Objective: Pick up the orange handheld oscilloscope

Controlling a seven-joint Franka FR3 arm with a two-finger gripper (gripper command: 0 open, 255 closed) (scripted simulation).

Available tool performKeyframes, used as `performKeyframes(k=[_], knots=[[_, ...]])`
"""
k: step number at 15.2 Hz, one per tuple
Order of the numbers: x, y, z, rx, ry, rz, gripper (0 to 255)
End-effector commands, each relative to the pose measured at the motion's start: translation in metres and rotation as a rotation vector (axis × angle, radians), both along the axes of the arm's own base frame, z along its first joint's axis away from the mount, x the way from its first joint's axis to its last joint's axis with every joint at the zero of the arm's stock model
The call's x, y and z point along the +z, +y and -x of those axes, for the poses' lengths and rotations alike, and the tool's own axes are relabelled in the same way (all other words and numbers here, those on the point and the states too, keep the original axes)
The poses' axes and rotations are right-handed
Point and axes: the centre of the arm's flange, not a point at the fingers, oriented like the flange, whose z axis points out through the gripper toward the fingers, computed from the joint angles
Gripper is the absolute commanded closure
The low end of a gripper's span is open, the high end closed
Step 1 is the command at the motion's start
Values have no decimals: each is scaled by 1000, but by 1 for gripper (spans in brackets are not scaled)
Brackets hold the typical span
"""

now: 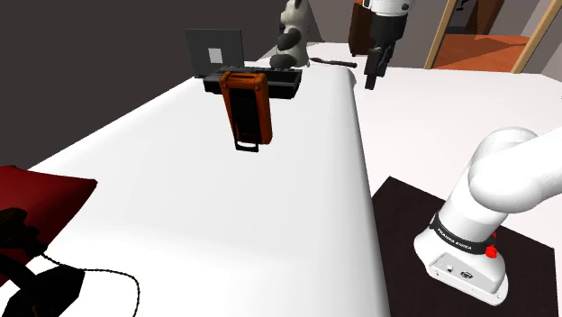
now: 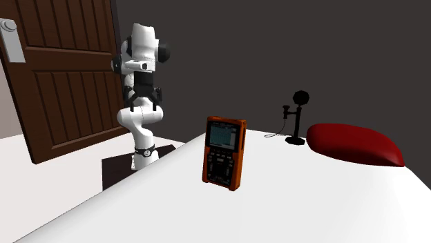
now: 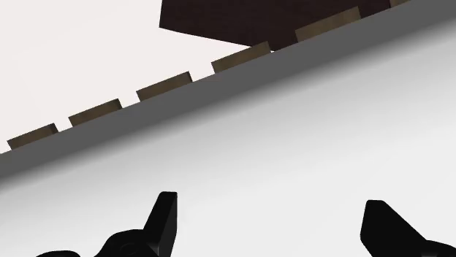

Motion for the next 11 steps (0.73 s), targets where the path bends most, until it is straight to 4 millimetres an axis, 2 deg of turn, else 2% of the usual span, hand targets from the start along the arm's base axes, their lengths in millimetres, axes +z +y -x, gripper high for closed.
performKeyframes(k=[1,11], knots=[[0,0,0,0,0,0,0],[6,72,-108,94,-19,20,0]])
